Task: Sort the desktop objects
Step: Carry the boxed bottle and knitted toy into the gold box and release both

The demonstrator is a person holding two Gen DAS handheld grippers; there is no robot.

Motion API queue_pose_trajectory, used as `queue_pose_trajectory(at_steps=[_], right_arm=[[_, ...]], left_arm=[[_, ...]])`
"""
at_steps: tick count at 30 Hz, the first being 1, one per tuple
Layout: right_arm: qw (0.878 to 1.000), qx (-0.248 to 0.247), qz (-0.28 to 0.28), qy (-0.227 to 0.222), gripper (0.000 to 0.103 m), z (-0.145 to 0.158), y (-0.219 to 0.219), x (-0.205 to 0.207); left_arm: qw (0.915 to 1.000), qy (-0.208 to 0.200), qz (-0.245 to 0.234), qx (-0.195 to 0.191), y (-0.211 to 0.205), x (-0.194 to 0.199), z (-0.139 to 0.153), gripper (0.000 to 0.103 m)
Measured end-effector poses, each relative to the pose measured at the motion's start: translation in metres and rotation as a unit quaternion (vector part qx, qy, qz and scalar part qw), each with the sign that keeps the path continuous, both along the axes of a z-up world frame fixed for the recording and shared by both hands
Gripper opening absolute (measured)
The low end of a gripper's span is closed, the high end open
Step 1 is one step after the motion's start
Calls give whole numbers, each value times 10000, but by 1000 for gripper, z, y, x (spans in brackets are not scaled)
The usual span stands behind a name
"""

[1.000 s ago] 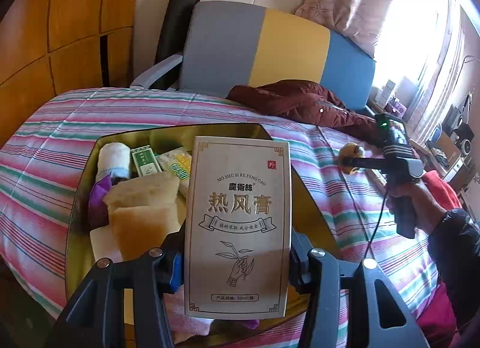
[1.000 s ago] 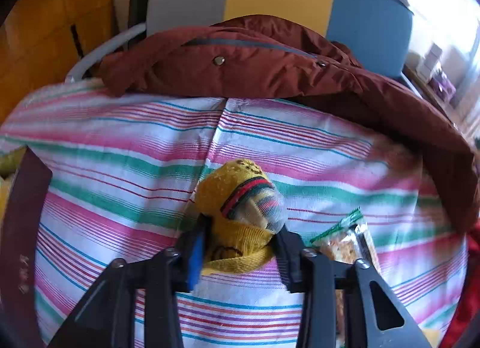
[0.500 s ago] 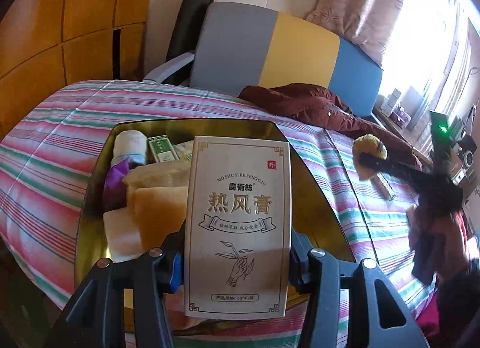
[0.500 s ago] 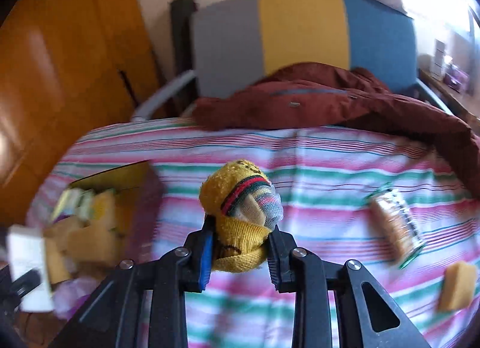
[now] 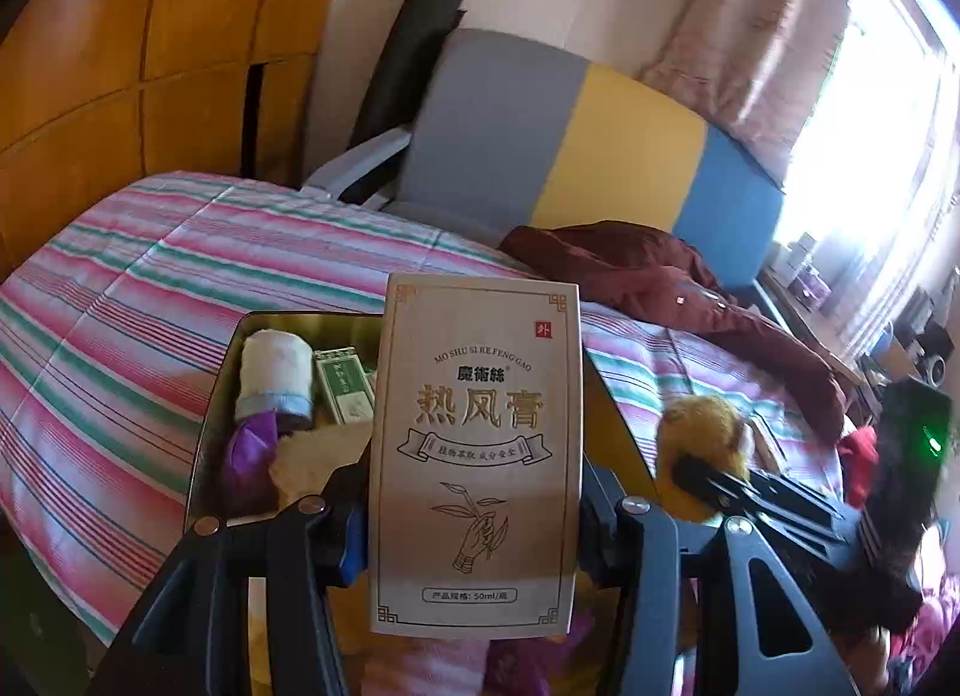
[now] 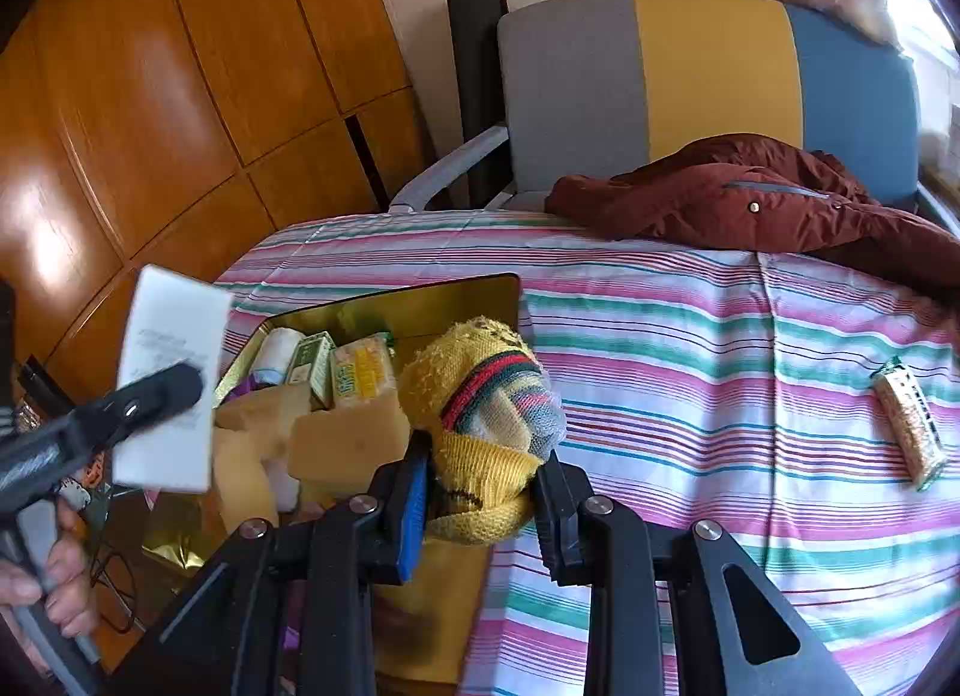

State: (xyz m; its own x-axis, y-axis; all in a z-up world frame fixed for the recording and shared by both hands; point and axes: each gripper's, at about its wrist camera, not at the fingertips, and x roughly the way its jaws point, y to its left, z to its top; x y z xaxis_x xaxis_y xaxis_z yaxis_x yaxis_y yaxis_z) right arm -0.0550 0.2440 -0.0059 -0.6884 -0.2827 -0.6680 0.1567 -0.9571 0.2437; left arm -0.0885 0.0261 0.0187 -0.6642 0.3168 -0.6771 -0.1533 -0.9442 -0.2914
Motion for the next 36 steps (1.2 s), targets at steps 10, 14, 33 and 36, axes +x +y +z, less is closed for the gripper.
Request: queue_pose_trajectory(at_steps=[10,14,33,36], right_arm=[[9999,-159,29,-38,30,11,-18,-43],[9996,-223,43,-167,30,10,-26,-65],[9978,-489,18,-446,52,-5,-35,-82],[9985,-402,-6,-362,52,-2,-34,-72]], left_arm=[[9997,-226,-3,-85,8,-38,-17,52],[9992,-307,84,-237,12,-47,-24,52],[9990,-199,286,-277,10,-30,-24,64],[9991,-203,114,-361,13,-24,-24,54]])
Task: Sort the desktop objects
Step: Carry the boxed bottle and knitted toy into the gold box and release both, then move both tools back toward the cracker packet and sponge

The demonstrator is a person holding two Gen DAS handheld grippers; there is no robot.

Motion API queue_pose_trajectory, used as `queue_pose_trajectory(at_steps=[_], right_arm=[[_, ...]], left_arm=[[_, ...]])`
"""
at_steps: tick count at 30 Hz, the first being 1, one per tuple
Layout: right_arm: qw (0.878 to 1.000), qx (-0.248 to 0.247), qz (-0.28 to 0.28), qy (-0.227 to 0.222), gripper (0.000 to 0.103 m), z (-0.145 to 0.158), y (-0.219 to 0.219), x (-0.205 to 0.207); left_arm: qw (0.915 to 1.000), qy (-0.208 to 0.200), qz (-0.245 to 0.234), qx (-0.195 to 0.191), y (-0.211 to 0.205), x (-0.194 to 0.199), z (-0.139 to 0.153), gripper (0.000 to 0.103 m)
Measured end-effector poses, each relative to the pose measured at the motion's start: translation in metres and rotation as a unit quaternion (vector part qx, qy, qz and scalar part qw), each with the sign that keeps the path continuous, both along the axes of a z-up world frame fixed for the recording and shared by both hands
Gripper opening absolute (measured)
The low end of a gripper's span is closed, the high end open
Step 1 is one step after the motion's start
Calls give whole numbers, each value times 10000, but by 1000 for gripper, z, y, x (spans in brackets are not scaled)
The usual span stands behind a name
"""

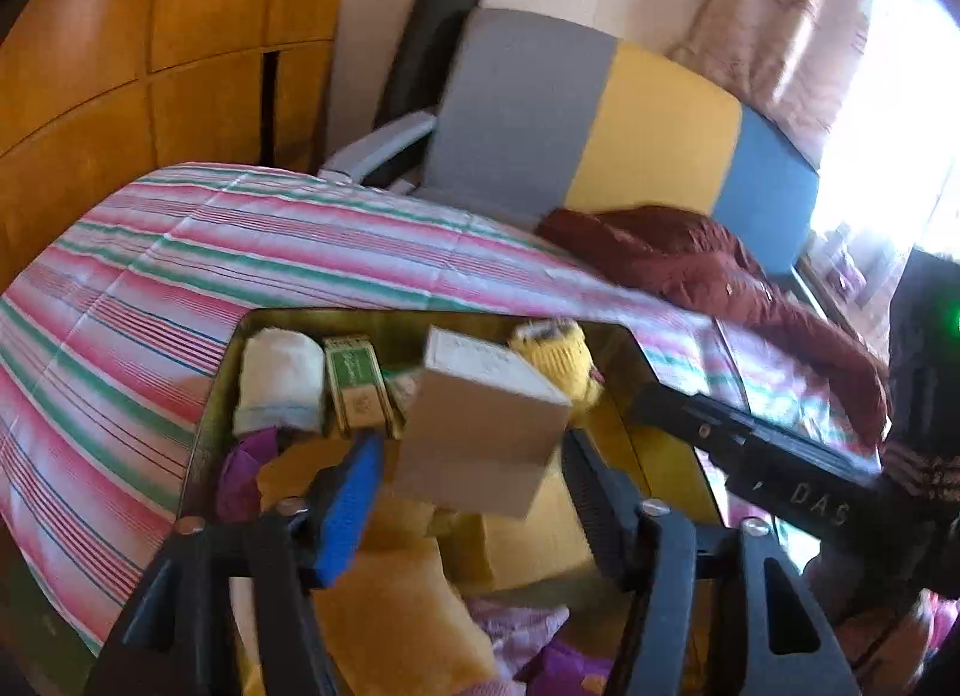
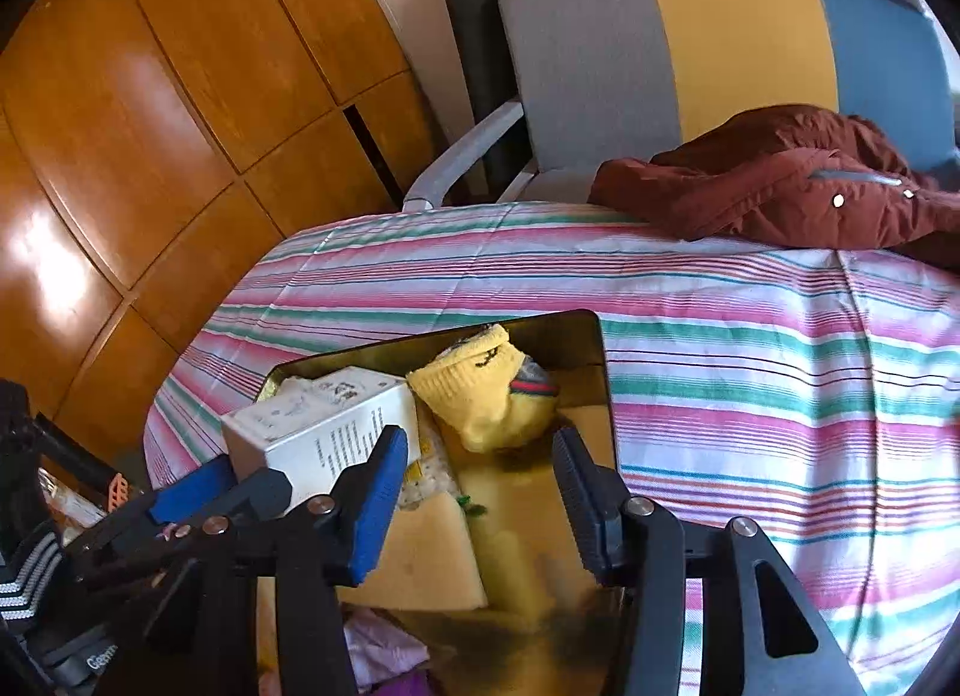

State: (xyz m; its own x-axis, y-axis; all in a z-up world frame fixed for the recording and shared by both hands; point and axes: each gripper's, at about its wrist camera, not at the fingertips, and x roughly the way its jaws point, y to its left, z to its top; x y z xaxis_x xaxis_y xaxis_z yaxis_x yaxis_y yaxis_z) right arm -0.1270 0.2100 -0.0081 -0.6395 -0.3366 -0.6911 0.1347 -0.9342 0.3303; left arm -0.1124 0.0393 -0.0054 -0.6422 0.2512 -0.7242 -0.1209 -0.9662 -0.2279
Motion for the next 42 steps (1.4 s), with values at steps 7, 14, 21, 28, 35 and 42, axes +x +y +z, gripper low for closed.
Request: queue_pose_trajectory(at_steps=[7,14,21,28,35,42], right_arm=[[9996,207,-71,152,52,6,9,35],[9996,152,-200,90,58,6,25,60],[9993,165,-345,-46,62,4,45,77],[9978,295,-574,-131,68,5,76,95],[9937,435,-1014,-206,76,11,129,115],[9805,468,-1873,-361,77,10,206,131]], left_arm=[[9997,-60,-189,118,3,25,-5,45],[9996,-105,-128,238,-2,52,-4,47],[9982,266,-534,-13,24,78,16,49],[9941,401,-988,-218,59,93,26,51],[9889,275,-1459,-116,92,99,28,51],[9821,180,-1872,-142,131,102,28,51]])
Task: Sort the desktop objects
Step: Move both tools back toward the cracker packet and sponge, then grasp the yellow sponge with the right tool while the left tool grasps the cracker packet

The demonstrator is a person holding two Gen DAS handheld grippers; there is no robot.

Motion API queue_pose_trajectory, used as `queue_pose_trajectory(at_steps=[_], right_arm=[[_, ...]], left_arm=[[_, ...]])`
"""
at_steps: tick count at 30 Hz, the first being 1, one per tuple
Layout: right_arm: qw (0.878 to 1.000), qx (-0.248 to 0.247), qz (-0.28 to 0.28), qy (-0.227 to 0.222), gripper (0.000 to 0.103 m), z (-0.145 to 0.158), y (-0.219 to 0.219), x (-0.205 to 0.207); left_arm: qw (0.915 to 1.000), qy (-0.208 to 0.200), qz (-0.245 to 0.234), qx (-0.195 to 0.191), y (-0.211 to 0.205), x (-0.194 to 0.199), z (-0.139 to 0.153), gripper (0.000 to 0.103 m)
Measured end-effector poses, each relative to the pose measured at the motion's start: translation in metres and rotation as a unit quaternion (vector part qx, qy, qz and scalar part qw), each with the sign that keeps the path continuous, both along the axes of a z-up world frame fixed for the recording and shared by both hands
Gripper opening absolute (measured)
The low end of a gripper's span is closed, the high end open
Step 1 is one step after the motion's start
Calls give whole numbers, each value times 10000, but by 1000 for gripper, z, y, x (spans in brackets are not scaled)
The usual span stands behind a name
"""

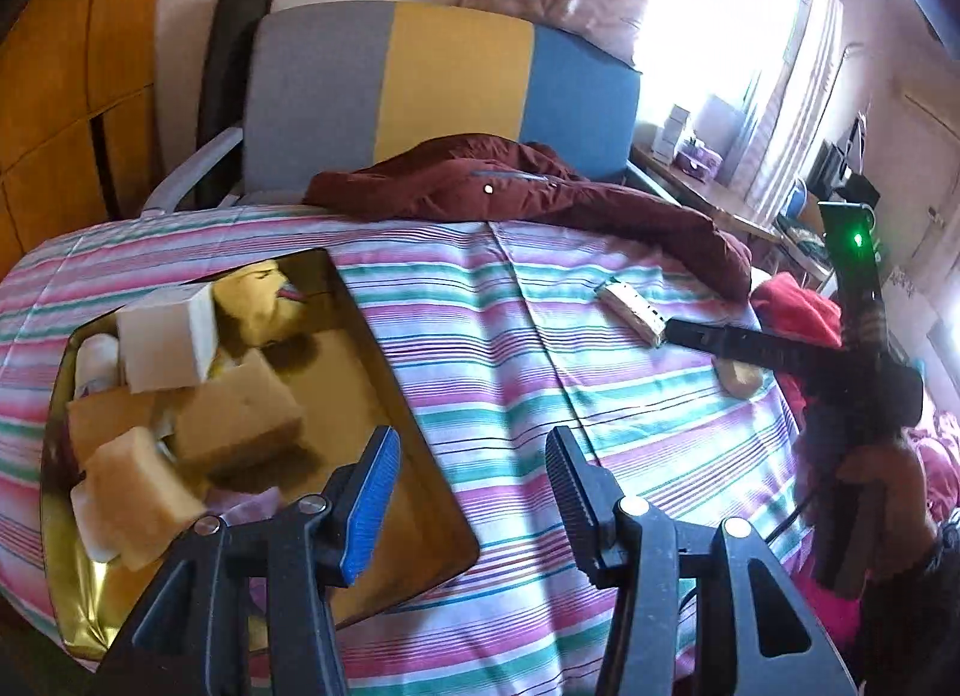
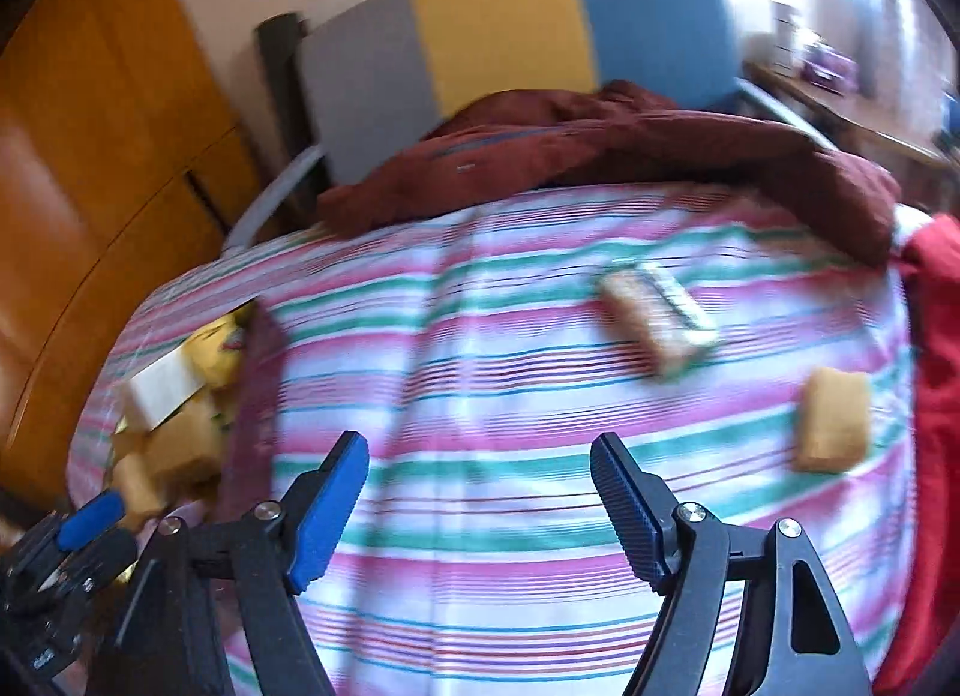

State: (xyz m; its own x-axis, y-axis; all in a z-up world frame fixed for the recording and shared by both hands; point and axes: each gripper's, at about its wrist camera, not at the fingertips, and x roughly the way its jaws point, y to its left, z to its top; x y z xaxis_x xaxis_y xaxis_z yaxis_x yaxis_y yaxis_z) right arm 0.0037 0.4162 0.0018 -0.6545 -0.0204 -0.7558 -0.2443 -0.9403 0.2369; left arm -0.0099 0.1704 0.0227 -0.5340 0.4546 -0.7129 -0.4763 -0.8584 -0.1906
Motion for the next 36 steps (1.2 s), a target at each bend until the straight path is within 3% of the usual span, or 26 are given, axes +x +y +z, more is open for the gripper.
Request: queue_pose_trajectory(at_steps=[8,12,16,20,24,30,31,33,36], right_arm=[[9893,113,-1453,31,79,-7,111,12],[9702,-201,-2415,14,79,-30,166,29],[9551,-578,-2907,-29,79,-39,193,43],[9569,-583,-2843,-36,79,-40,195,37],[9658,-171,-2562,-368,79,-46,186,21],[9686,19,-2326,-881,78,-63,179,10],[9685,43,-2305,-942,77,-65,178,10],[9698,123,-2175,-1099,58,-69,176,7],[9700,217,-2097,-1208,55,-71,174,8]], left_arm=[[9989,-254,-380,38,46,-6,1,51],[9982,-336,-497,-23,72,-13,-1,51],[9968,-559,-574,4,98,-21,-10,51],[9954,-712,-642,0,123,-28,-18,51],[9944,-825,-656,-111,146,-40,-26,51],[9919,-1139,-560,-97,169,-65,-39,51],[9910,-1222,-531,-78,172,-71,-42,51],[9902,-1315,-458,-43,176,-78,-46,51],[9873,-1527,-440,-27,186,-89,-54,51]])
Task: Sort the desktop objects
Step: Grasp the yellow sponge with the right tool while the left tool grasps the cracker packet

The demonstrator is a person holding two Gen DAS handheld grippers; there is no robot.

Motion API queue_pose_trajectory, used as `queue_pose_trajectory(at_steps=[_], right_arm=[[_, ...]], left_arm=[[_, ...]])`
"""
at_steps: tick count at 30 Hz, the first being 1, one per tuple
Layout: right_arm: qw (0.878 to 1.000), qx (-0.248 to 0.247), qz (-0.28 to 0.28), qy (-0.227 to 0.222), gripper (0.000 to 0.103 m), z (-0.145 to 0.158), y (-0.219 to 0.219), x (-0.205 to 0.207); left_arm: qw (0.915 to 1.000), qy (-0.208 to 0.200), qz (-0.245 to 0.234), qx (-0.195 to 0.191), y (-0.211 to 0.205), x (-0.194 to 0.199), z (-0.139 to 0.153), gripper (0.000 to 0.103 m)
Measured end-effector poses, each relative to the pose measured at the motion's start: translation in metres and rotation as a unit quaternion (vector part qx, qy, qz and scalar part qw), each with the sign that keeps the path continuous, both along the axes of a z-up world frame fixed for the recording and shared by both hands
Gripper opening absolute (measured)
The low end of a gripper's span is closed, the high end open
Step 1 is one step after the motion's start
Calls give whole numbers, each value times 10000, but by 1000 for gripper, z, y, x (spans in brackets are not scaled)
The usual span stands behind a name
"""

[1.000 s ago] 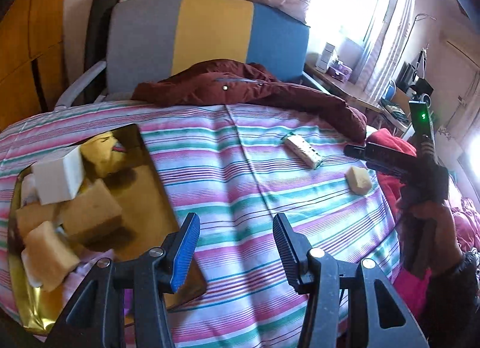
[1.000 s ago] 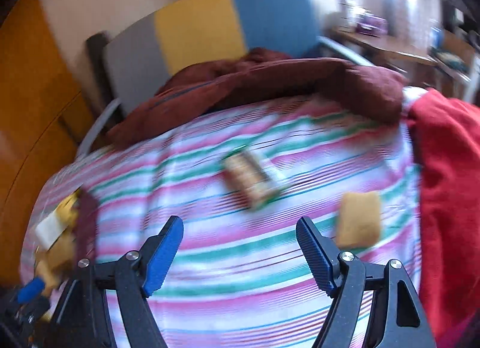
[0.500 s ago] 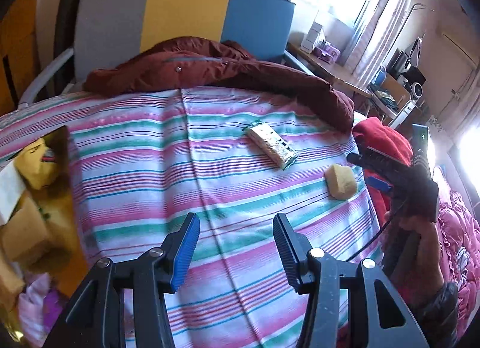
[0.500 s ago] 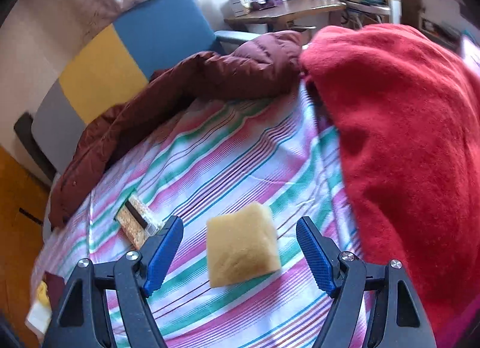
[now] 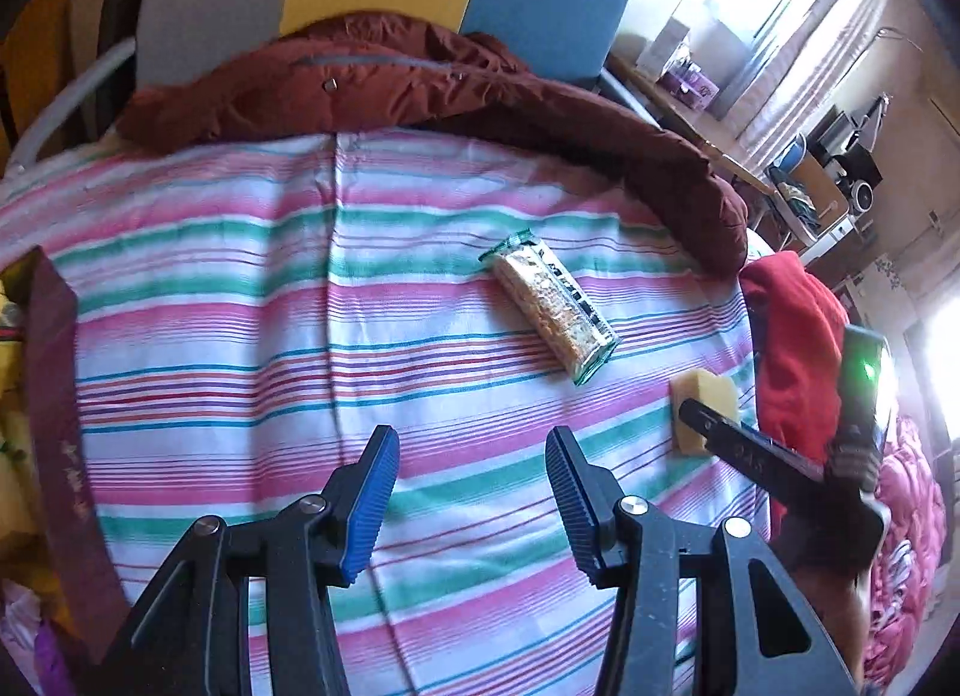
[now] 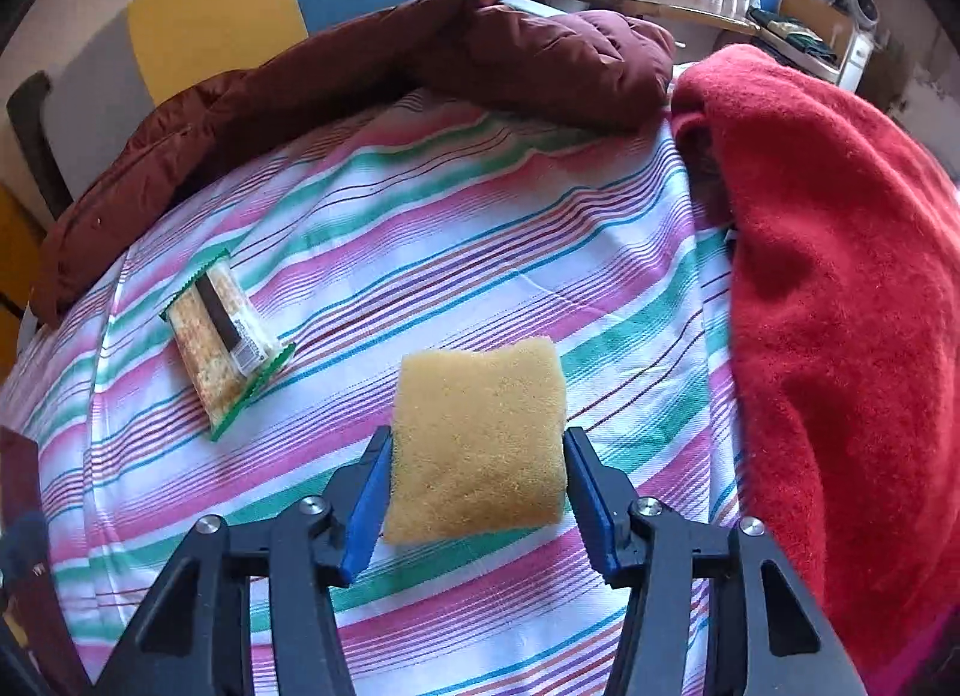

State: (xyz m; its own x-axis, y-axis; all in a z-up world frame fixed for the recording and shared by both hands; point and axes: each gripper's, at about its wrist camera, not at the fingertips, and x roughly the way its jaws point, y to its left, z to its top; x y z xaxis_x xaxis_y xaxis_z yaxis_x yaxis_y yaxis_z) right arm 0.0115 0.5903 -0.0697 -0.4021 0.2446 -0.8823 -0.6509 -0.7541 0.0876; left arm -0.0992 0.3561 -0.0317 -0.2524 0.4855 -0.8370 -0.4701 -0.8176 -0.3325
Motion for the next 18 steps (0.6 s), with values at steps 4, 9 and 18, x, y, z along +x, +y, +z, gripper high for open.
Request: queue_pose_trajectory(at_steps=[4,9,18], right_arm=[[10000,57,11,-26,54,1,-1,1],[9998,182,66,-112,54,3,-4,-1],[9994,265,114,-175,54,2,-12,-4]], left_arm=[[9998,-189,82,-11,15,-12,-8,51],[9991,-407,63,-27,40,-24,-15,51],[9946,-861,567,-107,77,-56,-33,50]])
